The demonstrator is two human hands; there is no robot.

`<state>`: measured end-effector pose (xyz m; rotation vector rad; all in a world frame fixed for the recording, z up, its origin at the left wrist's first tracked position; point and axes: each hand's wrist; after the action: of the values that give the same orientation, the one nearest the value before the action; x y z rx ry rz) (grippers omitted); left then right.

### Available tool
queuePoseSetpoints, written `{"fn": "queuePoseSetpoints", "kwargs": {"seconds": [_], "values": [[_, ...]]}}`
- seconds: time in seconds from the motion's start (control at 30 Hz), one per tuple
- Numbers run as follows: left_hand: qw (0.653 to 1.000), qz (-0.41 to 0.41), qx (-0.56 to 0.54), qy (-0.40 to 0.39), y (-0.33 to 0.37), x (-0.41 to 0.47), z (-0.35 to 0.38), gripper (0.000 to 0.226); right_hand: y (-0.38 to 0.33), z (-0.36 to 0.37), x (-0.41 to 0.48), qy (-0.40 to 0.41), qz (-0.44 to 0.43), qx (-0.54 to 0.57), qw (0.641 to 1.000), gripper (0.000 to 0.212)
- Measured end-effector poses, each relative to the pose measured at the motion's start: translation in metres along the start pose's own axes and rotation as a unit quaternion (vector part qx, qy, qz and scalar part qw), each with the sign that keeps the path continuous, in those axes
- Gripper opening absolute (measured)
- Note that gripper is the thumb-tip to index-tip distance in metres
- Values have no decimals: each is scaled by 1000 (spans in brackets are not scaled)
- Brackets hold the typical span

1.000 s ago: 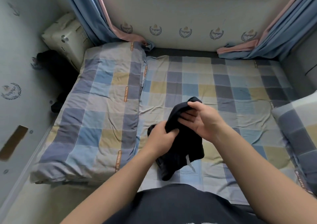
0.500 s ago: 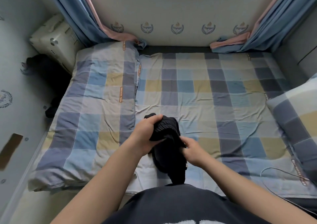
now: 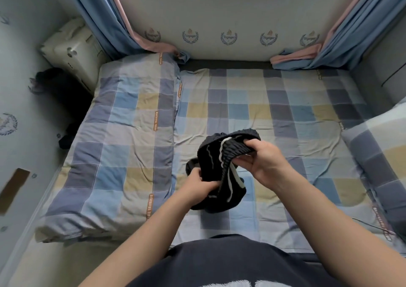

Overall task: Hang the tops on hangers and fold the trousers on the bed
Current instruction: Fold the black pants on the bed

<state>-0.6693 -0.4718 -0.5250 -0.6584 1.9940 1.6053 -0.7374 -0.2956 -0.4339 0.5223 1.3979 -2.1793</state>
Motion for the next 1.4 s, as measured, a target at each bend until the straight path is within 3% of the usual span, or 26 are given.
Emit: {"fn": "queuePoseSetpoints", "kwargs": {"seconds": [0.13,0.2,0.27,0.3,0.43,0.53,0.7,0.77,0.83,0.93,1.0,1.07,1.13,1.2,1.3,1.4], "values": [[994,-89,-56,33,-27,11,0,61,-6,-3,-6,-11,29,129,991,20],[976,-199,-87,-6,-33,6,0,54,-9,-6,-9,-10,36,183,982,19],[944,-264,-188,-57,-36,7,6,47,-8,-10,-11,-5,37,210,977,19],[933,-255,-250,-51,-36,8,10,40,-7,-13,-11,1,35,214,976,19],[916,-150,-369,53,-10,14,13,18,4,-29,-7,58,44,202,977,17],[931,-39,-353,89,16,16,2,21,19,-42,-2,88,95,176,976,19],[969,146,-143,137,38,3,0,13,43,-59,-2,47,185,105,976,20],[968,212,-36,132,40,-3,-1,16,45,-60,-3,25,195,5,980,22],[959,254,53,116,42,-10,-6,18,48,-60,-2,65,135,-161,976,23],[938,298,151,90,50,-16,-20,23,45,-58,0,98,-65,-377,919,71],[924,315,210,59,58,-20,-29,24,37,-53,3,26,-180,-477,860,89],[910,330,248,41,64,-26,-35,23,30,-43,7,-55,-220,-567,792,94],[896,350,270,46,68,-32,-37,23,26,-29,15,-99,-221,-645,725,91],[886,357,292,48,70,-37,-40,25,23,-18,25,-113,-222,-692,677,74],[884,350,305,44,68,-43,-44,28,21,-10,36,-150,-214,-697,668,27],[895,329,288,88,62,-45,-50,35,29,-10,40,-154,-188,-699,672,28]]}}
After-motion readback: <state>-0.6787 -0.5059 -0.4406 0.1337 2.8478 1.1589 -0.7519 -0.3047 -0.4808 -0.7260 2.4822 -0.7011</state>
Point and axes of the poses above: each hand's wrist, its own x-axis towards the middle knuckle, its own z-axis out of the palm, y = z × x, and after that the axes turned 2 degrees about x, right-handed
